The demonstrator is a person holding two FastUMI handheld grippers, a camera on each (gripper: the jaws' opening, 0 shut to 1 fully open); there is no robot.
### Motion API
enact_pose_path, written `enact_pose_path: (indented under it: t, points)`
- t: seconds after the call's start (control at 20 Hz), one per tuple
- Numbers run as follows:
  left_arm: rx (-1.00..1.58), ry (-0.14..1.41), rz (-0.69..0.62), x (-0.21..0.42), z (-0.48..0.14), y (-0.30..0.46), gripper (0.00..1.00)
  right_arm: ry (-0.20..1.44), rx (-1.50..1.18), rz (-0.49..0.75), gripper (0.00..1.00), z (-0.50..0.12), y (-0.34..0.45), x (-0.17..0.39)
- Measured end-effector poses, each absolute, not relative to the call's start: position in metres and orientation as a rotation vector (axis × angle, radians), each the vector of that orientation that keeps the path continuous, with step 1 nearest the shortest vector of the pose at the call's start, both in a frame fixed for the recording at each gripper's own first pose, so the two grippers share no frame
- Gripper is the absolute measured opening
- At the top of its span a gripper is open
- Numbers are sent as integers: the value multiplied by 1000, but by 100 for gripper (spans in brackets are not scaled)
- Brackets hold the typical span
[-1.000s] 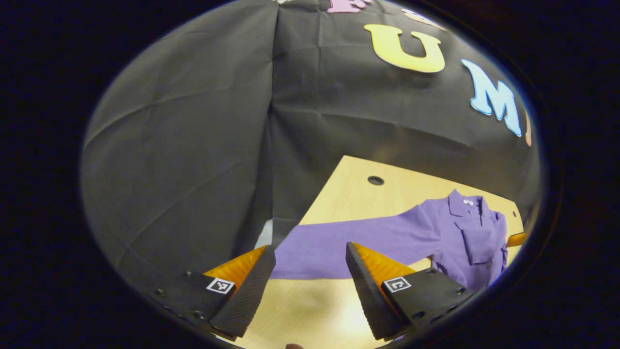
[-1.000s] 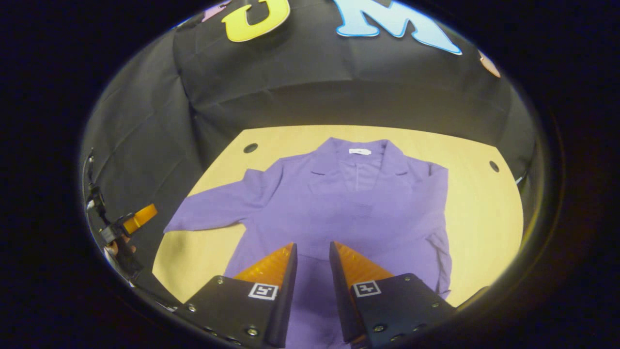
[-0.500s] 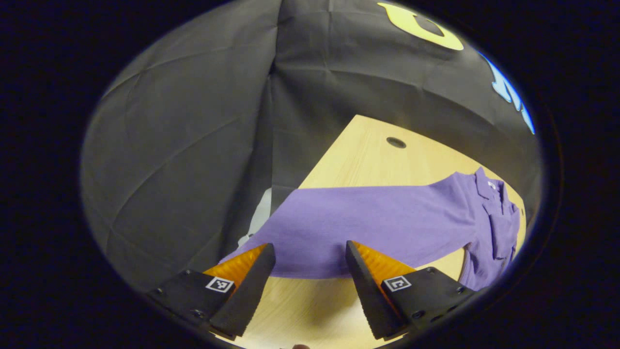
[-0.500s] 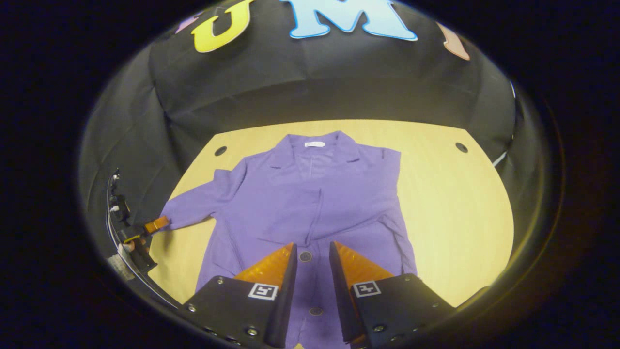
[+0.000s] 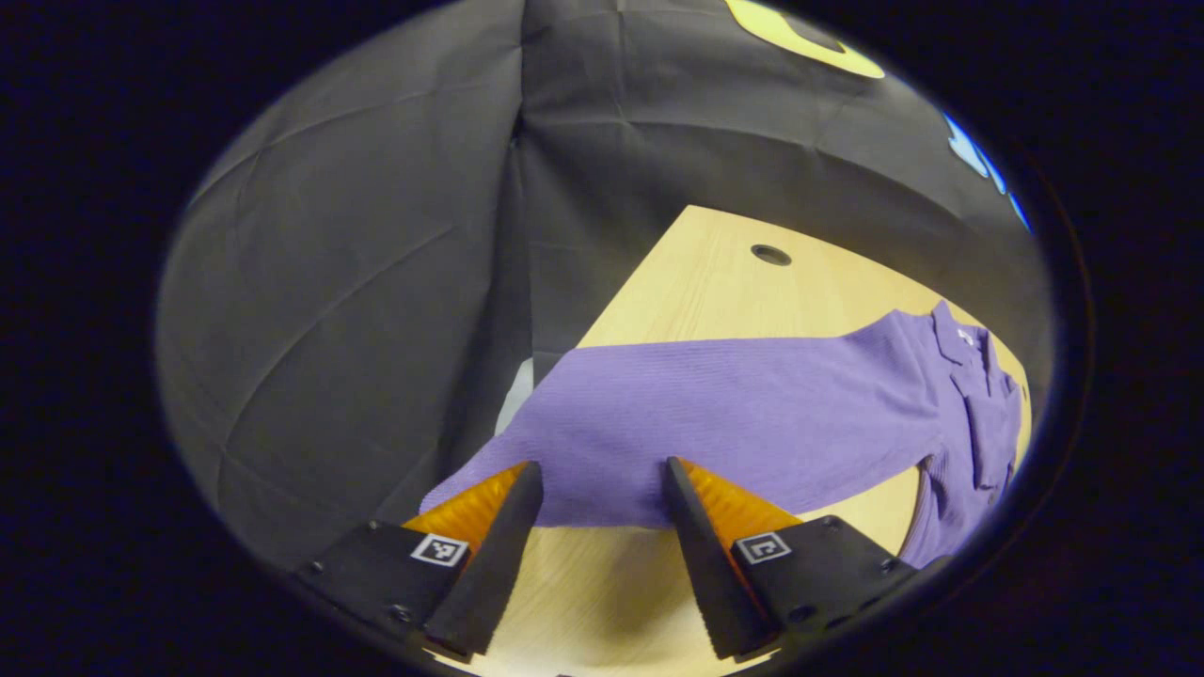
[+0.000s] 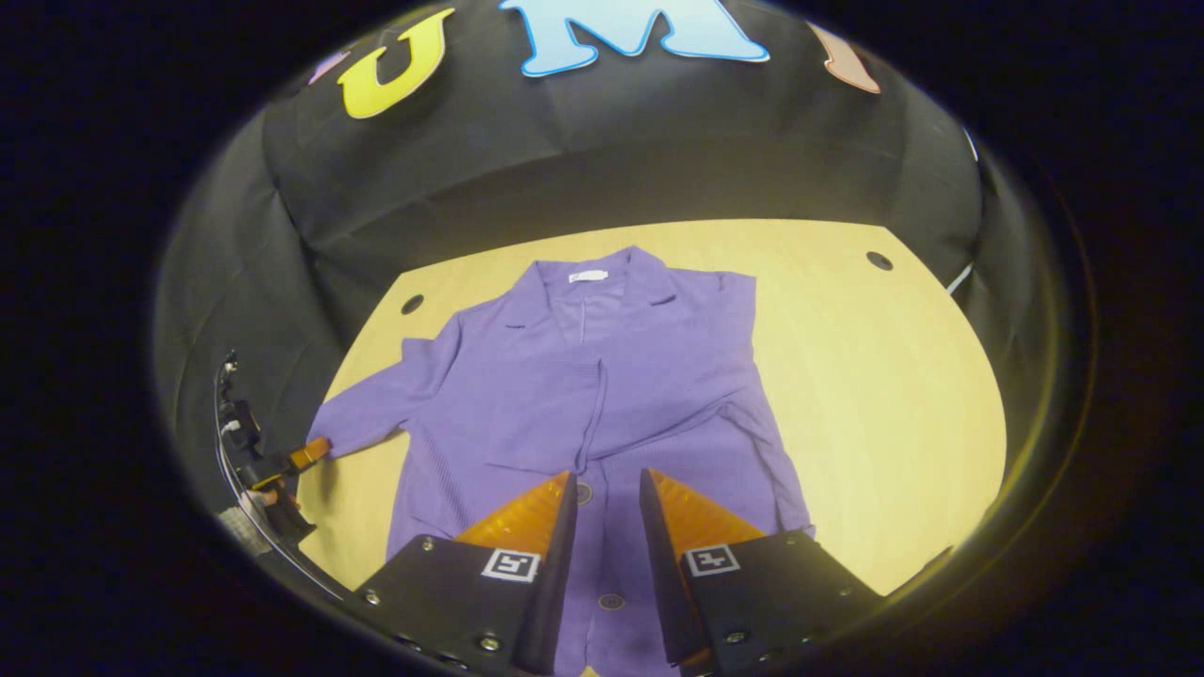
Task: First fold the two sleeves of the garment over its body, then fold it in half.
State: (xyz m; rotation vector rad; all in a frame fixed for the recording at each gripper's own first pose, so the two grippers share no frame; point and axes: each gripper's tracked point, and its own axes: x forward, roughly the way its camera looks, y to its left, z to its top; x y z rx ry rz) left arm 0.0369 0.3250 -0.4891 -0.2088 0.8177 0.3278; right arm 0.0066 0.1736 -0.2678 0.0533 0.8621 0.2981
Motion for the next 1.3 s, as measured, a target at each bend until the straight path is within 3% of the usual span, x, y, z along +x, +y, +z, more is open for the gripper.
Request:
enact_pose_path:
  t: [0.3,0.45,0.85,1.3]
  points:
    - [-276,787,306,54,-489,301,17,861,46,309,42,-267,172,3]
    - [-279,805,289,52,-488,298,9,859,49,309,42,-265,168,2]
    - [-124,879,314,53,-479,301,8,840,87,288,42,-255,155,2]
    - [-32,835,139,89,-438,213,7,820,147,267,42,-253,135,-9]
